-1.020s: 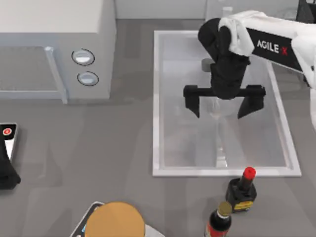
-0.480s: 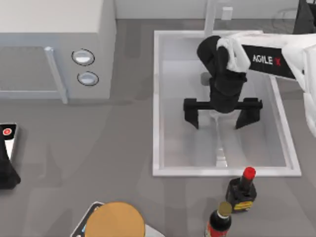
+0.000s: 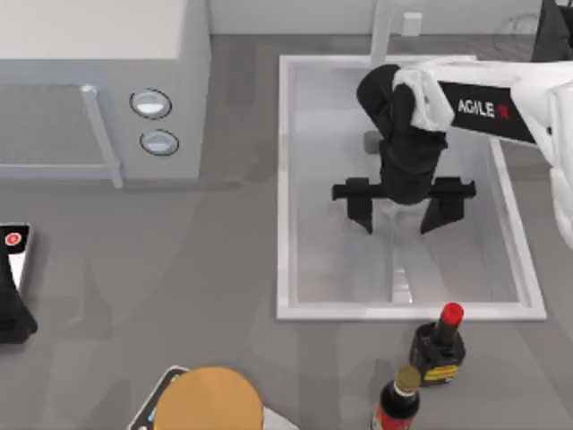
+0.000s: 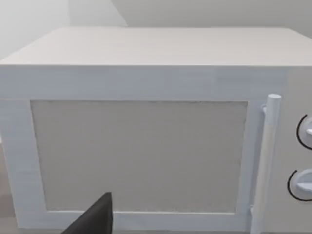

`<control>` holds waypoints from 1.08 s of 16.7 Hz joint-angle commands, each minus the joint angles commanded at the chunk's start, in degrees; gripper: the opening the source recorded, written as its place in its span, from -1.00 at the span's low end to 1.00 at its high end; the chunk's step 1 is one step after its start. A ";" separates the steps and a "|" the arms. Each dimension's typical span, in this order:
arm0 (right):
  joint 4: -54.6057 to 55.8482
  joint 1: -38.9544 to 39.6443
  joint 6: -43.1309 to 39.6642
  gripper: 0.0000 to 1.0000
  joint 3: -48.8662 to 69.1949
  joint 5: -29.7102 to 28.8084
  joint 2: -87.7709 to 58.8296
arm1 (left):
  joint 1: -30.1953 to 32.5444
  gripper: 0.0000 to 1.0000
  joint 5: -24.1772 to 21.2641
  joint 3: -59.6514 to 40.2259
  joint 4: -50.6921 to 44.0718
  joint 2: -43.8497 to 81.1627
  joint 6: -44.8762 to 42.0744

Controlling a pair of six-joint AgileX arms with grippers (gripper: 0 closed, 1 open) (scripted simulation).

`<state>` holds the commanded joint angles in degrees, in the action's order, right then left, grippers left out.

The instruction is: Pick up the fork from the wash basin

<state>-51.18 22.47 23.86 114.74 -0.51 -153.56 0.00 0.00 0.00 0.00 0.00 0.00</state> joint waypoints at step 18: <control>-4.99 -0.18 -0.59 -1.00 4.26 -0.94 3.32 | 0.00 1.00 0.00 0.00 0.00 0.00 0.00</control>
<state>-56.17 22.29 23.27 119.00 -1.44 -150.24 0.00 0.00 0.00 0.00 0.00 0.00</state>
